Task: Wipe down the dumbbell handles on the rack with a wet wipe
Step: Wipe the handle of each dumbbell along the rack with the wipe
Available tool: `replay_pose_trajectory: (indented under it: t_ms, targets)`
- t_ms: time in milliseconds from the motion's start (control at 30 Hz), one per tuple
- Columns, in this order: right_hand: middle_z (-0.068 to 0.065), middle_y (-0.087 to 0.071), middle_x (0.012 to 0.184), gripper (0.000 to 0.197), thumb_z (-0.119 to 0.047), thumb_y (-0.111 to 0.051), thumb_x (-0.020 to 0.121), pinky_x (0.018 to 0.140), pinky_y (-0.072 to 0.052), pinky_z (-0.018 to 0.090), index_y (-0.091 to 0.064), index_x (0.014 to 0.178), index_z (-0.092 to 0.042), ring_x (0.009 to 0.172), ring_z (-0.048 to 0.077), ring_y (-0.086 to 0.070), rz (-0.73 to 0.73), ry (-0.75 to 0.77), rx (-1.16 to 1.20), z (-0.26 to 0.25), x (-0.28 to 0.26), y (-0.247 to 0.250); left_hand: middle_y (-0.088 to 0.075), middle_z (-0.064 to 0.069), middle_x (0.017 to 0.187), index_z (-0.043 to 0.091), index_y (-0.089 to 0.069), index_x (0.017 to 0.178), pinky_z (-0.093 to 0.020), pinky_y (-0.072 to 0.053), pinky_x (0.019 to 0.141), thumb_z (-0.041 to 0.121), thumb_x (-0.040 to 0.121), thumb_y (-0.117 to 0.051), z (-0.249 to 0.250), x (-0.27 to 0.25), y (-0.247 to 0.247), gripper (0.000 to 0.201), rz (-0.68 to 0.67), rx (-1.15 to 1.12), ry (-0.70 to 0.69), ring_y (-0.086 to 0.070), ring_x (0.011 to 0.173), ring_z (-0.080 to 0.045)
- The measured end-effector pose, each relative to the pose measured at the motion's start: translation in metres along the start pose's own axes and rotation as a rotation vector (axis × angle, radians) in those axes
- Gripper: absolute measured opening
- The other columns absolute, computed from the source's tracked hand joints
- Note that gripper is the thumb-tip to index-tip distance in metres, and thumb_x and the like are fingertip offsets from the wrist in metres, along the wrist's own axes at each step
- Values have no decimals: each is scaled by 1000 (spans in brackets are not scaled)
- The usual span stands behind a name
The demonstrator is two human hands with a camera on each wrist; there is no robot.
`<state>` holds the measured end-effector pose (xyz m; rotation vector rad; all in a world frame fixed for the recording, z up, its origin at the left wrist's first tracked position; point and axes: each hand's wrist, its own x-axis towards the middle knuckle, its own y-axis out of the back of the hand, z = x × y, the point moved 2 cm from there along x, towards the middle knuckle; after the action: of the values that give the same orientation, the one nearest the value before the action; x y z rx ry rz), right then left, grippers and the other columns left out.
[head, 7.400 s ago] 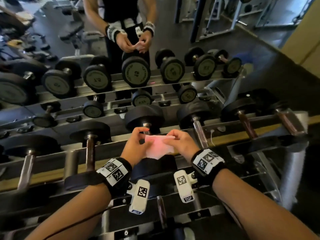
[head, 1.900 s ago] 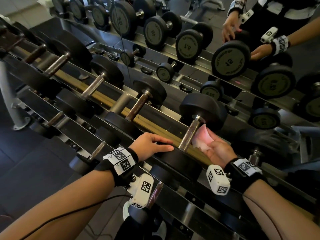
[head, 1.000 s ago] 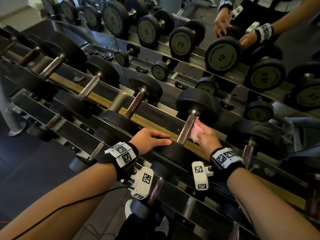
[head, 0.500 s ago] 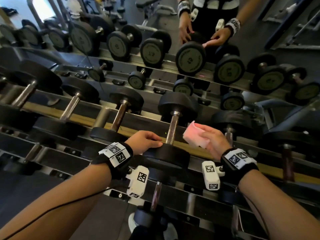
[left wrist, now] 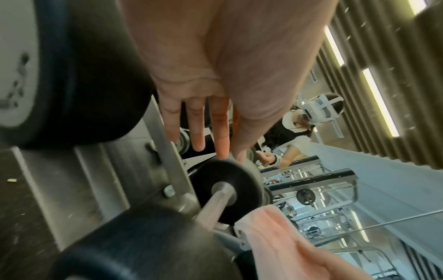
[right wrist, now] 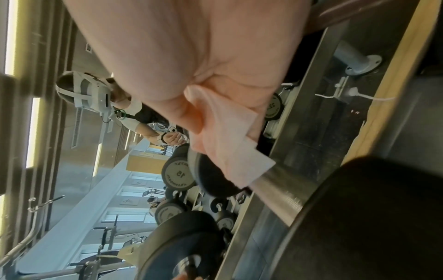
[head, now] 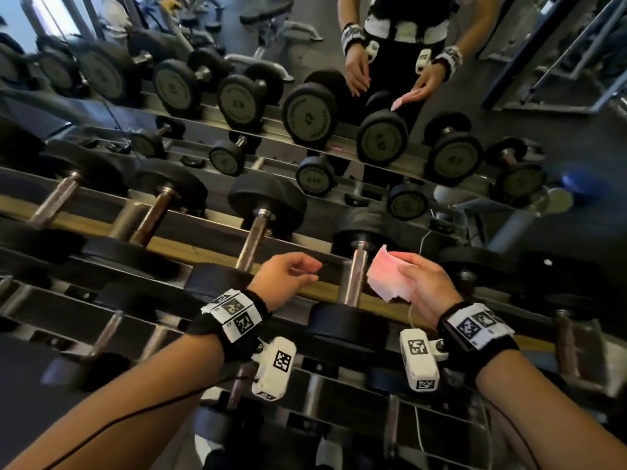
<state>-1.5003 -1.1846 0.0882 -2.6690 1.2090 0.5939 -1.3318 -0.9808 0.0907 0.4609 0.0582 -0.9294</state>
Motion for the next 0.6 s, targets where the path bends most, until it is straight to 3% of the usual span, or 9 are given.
replay_pose_trajectory:
  t_ms: [100, 200, 233, 333, 400, 433, 500, 533, 600]
  targets:
    - [22, -64, 110, 32, 6, -44, 96, 77, -52, 36, -62, 122, 2, 86, 29, -62, 58, -34, 41, 18, 17, 24, -74, 0, 103, 18, -72, 106, -27, -53, 96, 10, 88, -75, -12, 0, -31, 20, -16, -31, 81, -69, 101, -16]
    - [24, -60, 122, 34, 4, -44, 99, 102, -45, 48, -57, 129, 3, 98, 32, -61, 38, -123, 93, 37, 34, 26, -75, 9, 95, 25, -73, 101, -14, -54, 88, 19, 82, -81, -20, 0, -47, 21, -53, -118, 169, -70, 95, -6]
    - [23, -61, 121, 33, 3, -44, 99, 103, -44, 47, -56, 130, 3, 96, 30, -62, 13, -155, 107, 43, 39, 23, -76, 9, 97, 24, -74, 105, -14, -53, 87, 22, 81, -82, -22, 1, -49, 26, -70, -133, 196, -70, 97, -5]
    - [19, -64, 106, 33, 1, -41, 101, 92, -49, 42, -54, 132, 4, 93, 32, -64, -25, -215, 103, 53, 54, 12, -73, 7, 109, 23, -71, 117, -27, -52, 98, 23, 77, -85, -28, 1, -50, 43, -130, -128, 243, -67, 109, -10]
    - [18, -64, 102, 34, 0, -41, 102, 89, -48, 42, -53, 133, 4, 87, 30, -62, -5, -221, 113, 53, 64, 4, -72, 9, 108, 27, -71, 113, -32, -51, 101, 21, 76, -86, -30, 1, -51, 41, -151, -83, 253, -67, 107, -11]
    - [19, -63, 108, 35, 0, -42, 102, 94, -47, 43, -54, 134, 3, 89, 29, -62, -8, -221, 118, 54, 68, 0, -72, 10, 107, 29, -70, 111, -32, -52, 101, 19, 76, -86, -30, 2, -52, 40, -158, -45, 257, -67, 104, -8]
    - [22, -60, 126, 36, 0, -43, 102, 109, -40, 44, -54, 136, 1, 107, 32, -61, -42, -209, 140, 55, 75, -9, -72, 9, 109, 25, -71, 115, -32, -50, 104, 20, 76, -86, -32, 4, -52, 43, -170, 22, 259, -67, 106, -7]
    - [21, -57, 132, 36, 0, -42, 102, 112, -38, 44, -52, 137, 1, 114, 31, -59, -64, -203, 164, 55, 76, -14, -72, 8, 111, 24, -71, 117, -33, -49, 105, 21, 76, -86, -34, 6, -52, 44, -175, 35, 260, -66, 107, -8]
    - [16, -57, 132, 38, 2, -39, 102, 103, -47, 38, -49, 139, 0, 110, 26, -61, -106, -198, 196, 55, 74, -21, -73, 9, 108, 26, -72, 114, -35, -48, 106, 22, 76, -86, -38, 6, -53, 41, -180, 33, 257, -66, 107, -8]
